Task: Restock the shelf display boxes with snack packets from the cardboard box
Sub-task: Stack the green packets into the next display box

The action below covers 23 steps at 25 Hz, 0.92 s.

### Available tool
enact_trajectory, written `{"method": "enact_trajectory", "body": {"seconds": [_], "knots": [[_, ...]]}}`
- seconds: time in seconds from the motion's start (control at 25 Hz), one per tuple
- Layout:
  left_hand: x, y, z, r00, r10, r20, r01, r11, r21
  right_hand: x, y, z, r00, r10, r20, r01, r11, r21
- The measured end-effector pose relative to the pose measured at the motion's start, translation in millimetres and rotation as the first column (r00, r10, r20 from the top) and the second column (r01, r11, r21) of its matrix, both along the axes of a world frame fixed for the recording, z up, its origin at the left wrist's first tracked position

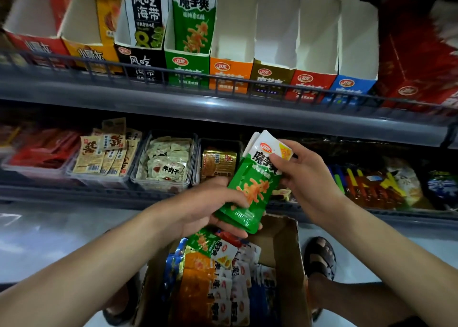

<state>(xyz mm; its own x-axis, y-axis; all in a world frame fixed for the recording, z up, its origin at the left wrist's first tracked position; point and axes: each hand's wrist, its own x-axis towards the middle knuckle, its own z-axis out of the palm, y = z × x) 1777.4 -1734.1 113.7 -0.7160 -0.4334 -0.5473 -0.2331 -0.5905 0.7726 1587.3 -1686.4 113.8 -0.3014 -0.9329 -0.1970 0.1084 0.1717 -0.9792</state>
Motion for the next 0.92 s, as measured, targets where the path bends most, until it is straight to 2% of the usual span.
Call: {"method": "enact_trajectory", "body": {"seconds": [0.12,0.28,0.44,0.56,0.68,0.8,0.92], "knots": [[2.3,1.7,6.1,0.988,-0.041,-0.146,0.066,0.982,0.174,3.6,-0.1,9.5,1.0,0.023,-0.016,-0.024,0.997,-0.067],[3.7,3.5,6.7,0.987,-0.055,-0.154,0.083,0.979,0.184,9.6,4.3,16.2,0.995,0.067,-0.074,-0.078,0.984,-0.158],[3.8,2.3,6.4,0.99,-0.051,-0.128,0.065,0.992,0.106,9.6,5.5,16.4,0.991,0.069,-0.118,-0.09,0.98,-0.18],[1.6,6.5,5.0,0.996,-0.071,-0.048,0.069,0.997,-0.032,12.2,6.7,16.0,0.985,0.07,-0.155,-0.099,0.977,-0.189],[-1.1,9.6,-0.4,0.999,-0.023,0.026,0.027,0.989,-0.145,15.5,5.6,13.5,0.961,0.053,-0.27,-0.097,0.983,-0.153],[-3.6,9.9,-4.1,0.996,0.009,0.088,0.012,0.971,-0.239,15.5,3.9,11.4,0.89,0.003,-0.455,-0.057,0.993,-0.105],[-8.3,12.3,-5.1,0.993,0.025,0.116,0.013,0.948,-0.319,23.1,2.9,13.4,0.889,-0.023,-0.458,-0.028,0.994,-0.104]]}}
